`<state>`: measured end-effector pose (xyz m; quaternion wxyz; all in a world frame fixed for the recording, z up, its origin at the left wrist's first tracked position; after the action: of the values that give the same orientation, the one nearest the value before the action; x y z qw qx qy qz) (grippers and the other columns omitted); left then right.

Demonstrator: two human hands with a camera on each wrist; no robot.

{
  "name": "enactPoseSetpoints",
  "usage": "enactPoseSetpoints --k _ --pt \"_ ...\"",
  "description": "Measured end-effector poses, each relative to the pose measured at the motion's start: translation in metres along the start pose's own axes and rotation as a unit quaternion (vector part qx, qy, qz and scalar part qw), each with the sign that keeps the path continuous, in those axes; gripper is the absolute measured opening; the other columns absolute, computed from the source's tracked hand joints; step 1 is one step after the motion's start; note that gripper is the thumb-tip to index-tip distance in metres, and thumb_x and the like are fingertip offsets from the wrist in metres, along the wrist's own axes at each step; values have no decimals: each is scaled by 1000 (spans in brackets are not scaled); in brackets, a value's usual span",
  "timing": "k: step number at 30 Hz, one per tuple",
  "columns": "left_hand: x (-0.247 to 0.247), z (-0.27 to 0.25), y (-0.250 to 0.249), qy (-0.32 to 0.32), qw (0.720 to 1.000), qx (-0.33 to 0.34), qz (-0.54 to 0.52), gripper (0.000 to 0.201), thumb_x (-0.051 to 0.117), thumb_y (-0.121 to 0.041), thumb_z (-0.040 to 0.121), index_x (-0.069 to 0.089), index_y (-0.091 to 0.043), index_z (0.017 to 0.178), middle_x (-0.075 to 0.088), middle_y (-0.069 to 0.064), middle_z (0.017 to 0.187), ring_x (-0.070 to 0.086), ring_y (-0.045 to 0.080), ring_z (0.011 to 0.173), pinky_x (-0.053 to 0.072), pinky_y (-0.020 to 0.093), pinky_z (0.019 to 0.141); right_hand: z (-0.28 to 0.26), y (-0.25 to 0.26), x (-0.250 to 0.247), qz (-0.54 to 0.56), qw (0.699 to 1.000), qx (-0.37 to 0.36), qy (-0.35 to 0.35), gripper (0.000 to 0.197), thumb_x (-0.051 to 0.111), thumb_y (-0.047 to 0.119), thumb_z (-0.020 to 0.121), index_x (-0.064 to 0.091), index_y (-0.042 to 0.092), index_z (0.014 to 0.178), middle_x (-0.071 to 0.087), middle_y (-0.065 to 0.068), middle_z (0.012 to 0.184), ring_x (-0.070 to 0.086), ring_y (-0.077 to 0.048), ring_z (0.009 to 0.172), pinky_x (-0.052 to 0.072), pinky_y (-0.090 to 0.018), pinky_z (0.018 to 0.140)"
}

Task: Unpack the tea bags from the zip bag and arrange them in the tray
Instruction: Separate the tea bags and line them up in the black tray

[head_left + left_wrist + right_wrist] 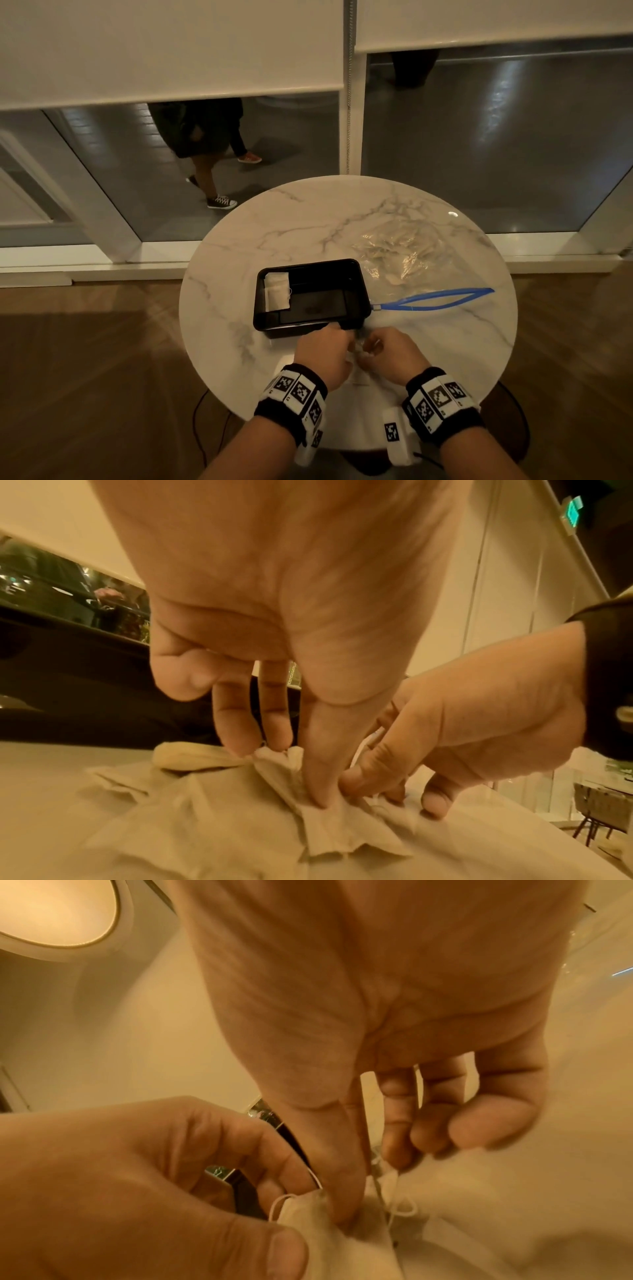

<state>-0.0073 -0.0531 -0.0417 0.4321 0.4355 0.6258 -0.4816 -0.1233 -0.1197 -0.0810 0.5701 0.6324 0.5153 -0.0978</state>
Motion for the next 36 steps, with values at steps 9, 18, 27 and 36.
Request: enactPoseSetpoints --k 9,18,27,36 --pt "-4 4 2 6 999 -7 -46 20 60 -35 94 65 -29 112 68 -3 108 64 21 100 54 37 84 0 -4 0 0 999 -24 47 33 84 37 75 72 24 103 68 9 93 63 -7 81 47 -20 71" --pt "7 1 -4 40 999 -4 -17 21 66 -35 91 69 -24 109 56 2 117 63 25 100 54 37 83 -3 1 5 -57 997 -24 42 25 83 23 72 63 30 83 64 9 84 63 -13 84 49 -24 75" --pt "-9 0 20 -10 959 -39 -282 16 77 -35 85 61 -35 86 64 -11 83 62 5 74 50 21 65 -14 11 -10 170 980 -65 83 14 76 14 84 71 24 77 66 11 65 60 -3 64 46 -20 67" --pt "-29 -9 57 -138 768 -100 -617 15 76 -16 89 62 -16 84 66 0 76 62 10 70 51 26 67 -13 62 -34 374 919 -123 -4 3 68 9 92 71 8 91 68 -13 76 61 -20 68 52 -29 60"
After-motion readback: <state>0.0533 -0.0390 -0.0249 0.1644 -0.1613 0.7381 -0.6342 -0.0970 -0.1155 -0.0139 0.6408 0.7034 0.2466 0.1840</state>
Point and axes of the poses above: each hand's wrist, its own z-axis towards the middle knuckle, its own x-axis out of the palm, y = z × x, the point moved 7 cm from there along z, towards the middle knuckle
